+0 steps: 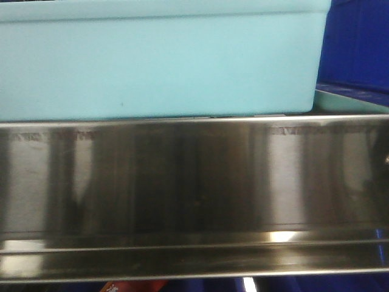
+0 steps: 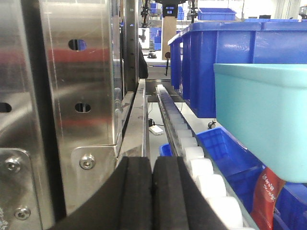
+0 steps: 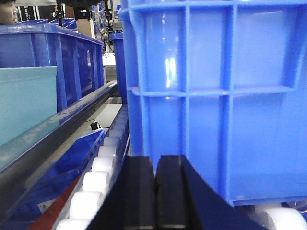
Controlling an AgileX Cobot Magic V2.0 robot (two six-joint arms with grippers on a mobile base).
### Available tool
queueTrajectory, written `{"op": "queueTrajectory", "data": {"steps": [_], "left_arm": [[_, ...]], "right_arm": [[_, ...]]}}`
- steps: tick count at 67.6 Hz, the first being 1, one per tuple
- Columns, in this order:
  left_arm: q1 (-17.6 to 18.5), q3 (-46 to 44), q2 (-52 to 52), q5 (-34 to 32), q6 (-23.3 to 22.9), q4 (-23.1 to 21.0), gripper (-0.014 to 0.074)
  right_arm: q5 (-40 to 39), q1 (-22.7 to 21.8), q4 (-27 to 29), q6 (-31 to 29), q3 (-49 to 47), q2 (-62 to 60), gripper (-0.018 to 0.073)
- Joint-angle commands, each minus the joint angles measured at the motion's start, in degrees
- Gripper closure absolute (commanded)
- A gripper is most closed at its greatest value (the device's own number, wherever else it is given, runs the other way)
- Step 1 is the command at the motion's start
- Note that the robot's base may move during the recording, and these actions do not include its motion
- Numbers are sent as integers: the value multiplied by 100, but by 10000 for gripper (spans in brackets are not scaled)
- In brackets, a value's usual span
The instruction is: Fetch blue bin and place on conveyor start
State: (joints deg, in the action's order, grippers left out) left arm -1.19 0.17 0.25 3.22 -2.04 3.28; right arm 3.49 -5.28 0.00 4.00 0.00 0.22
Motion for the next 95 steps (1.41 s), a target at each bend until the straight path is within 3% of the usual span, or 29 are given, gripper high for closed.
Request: {"op": "queueTrajectory", "data": {"steps": [1,42,69,80,84,91,95], "left_arm": [[35,-17,-25,-114,13,-28,707],[36,-17,-25,-137,13,-13,707],[24,-102,-25,-1005,13,-26,707],[24,-1306,-25,0,13,-26,704],[24,-1764,66,508,13,-26,662],[24,-2552,392,1202,13,-26,534],[24,-2880,640,1437,13,-43,396]], "right_arm": [[-141,-29,-33,-46,0,-22,721],[-183,-29,-33,-46,0,-22,721],[-860,-18,139,-46,-190,-22,721],[547,-18,139,-46,-1776,-22,720],[878,-18,139,-46,-2244,91,706],[1259,-18,139,-46,-2899,470,560],[1308,-18,139,-46,-3204,748,435]]}}
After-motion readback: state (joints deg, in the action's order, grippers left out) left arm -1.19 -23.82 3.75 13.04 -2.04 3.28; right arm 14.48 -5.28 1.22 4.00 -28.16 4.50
